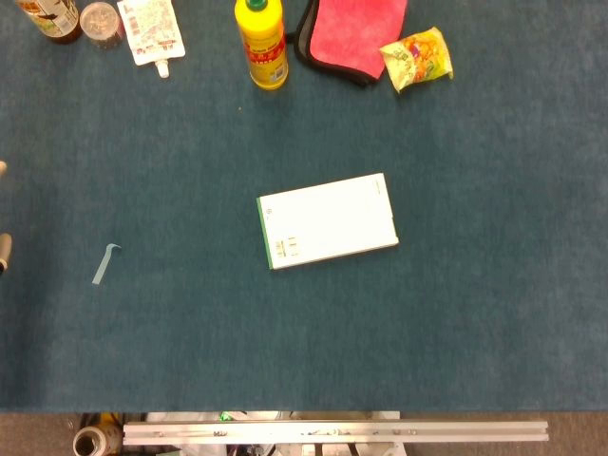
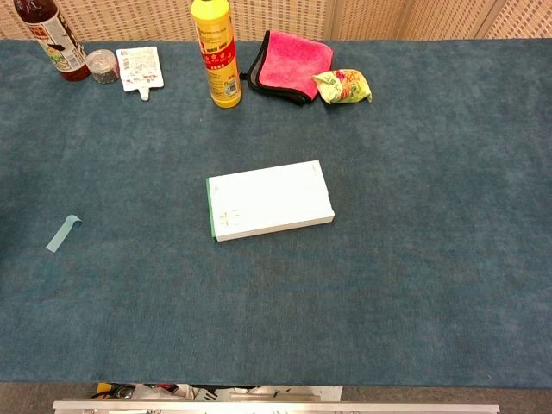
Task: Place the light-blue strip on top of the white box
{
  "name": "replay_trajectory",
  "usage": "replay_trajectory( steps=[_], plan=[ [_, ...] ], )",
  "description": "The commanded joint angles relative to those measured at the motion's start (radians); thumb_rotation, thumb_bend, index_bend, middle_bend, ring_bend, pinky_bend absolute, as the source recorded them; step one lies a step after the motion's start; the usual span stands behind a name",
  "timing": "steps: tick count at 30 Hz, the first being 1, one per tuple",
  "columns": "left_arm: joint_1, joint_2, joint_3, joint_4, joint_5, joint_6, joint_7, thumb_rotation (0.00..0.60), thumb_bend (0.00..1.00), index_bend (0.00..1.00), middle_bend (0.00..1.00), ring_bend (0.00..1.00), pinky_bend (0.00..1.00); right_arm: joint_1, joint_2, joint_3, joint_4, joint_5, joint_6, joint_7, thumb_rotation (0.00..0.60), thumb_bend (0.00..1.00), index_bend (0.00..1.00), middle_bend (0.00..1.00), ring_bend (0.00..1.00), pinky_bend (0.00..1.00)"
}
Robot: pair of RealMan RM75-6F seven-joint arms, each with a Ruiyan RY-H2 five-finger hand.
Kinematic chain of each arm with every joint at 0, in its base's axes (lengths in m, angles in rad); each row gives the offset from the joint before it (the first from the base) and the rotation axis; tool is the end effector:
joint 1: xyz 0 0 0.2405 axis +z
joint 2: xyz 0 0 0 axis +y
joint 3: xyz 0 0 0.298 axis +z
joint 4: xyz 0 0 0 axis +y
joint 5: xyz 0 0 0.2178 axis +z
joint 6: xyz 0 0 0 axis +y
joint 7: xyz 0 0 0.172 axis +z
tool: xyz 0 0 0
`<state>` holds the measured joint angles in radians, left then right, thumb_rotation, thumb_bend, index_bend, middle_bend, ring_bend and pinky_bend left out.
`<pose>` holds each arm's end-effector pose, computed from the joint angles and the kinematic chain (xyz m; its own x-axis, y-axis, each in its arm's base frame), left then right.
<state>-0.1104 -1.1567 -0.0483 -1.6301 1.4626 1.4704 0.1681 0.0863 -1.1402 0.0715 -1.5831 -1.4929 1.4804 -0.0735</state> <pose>-0.3462 0.2208 0.1542 0.4931 0.0142 0.8699 0.8699 -0.0010 -0.4931 -0.3549 -0.2184 0.1687 0.4661 0.0160 0.8846 -0.8847 -0.0011 0.4662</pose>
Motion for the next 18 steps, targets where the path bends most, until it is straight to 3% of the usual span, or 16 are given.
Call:
replay_trajectory(
  steps=[1, 10, 18],
  plan=[
    [0.002, -0.008, -0.001, 0.009, 0.004, 0.006, -0.005, 0.6, 0.34, 0.15, 0.15, 0.17, 0.18, 0.0, -0.002, 0.0, 0.001, 0.001, 0.0, 0.001, 0.6, 0.0, 0.13, 0.32, 0.23, 0.21],
    [0.0, -0.004, 0.008, 0.0, -0.002, -0.014, 0.01, 0.6, 0.34, 0.15, 0.15, 0.17, 0.19, 0.007, 0.002, 0.007, 0.0, -0.008, 0.003, 0.001, 0.6, 0.0, 0.13, 0.32, 0.23, 0.21],
    [-0.032, 0.026, 0.022, -0.05, -0.048, -0.116, 0.038, 0.6, 0.34, 0.28, 0.27, 0.28, 0.35, 0.017, 0.013, 0.013, -0.009, -0.011, -0.004, -0.003, 0.6, 0.0, 0.13, 0.32, 0.23, 0.21]
  ],
)
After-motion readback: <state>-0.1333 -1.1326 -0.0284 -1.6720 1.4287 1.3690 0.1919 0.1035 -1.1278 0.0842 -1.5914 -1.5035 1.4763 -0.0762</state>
